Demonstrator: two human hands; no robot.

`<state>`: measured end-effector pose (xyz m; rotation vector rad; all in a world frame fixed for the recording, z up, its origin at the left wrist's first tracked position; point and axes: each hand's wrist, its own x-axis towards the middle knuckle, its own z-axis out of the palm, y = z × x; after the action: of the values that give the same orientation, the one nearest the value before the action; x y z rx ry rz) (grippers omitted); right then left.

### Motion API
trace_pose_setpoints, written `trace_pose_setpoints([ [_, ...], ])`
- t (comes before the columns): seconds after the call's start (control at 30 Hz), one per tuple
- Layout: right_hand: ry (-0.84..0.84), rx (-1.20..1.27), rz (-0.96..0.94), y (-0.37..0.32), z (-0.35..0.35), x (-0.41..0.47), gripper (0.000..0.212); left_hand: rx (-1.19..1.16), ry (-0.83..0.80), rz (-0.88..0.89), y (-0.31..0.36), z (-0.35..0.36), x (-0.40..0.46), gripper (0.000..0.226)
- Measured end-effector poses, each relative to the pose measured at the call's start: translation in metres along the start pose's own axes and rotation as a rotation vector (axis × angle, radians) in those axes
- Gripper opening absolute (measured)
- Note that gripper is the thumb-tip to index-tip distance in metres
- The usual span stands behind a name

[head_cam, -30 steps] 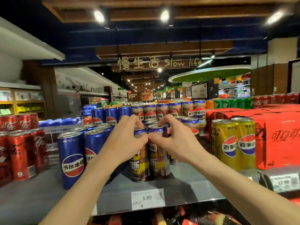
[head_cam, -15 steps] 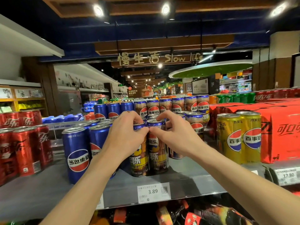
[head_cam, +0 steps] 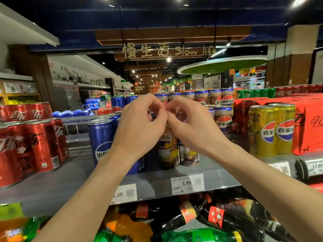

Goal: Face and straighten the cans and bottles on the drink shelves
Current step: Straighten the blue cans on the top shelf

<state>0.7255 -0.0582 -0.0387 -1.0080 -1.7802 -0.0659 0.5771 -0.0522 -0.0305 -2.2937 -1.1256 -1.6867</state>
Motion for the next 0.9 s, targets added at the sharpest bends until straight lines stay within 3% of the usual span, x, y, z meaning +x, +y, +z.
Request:
trace_pose_setpoints([
  [0.33,-0.149,0.18,0.152,-0.061,0.072,-0.03,0.004,-0.174,-0.162,-0.088,-0.054,-0.073,-0.05,0.008],
  [0.67,-0.483,0.351,0.182,-0.151,0.175,-0.081,0.005,0.011,-0.234,-0.222,-0.109,-0.197,-0.149,0.01],
  [0.9,-0.6,0.419,0.231,-0.19,0.235,-0.116,0.01,0.097,-0.34,-0.345,-0.132,-0.254,-0.202,0.009],
])
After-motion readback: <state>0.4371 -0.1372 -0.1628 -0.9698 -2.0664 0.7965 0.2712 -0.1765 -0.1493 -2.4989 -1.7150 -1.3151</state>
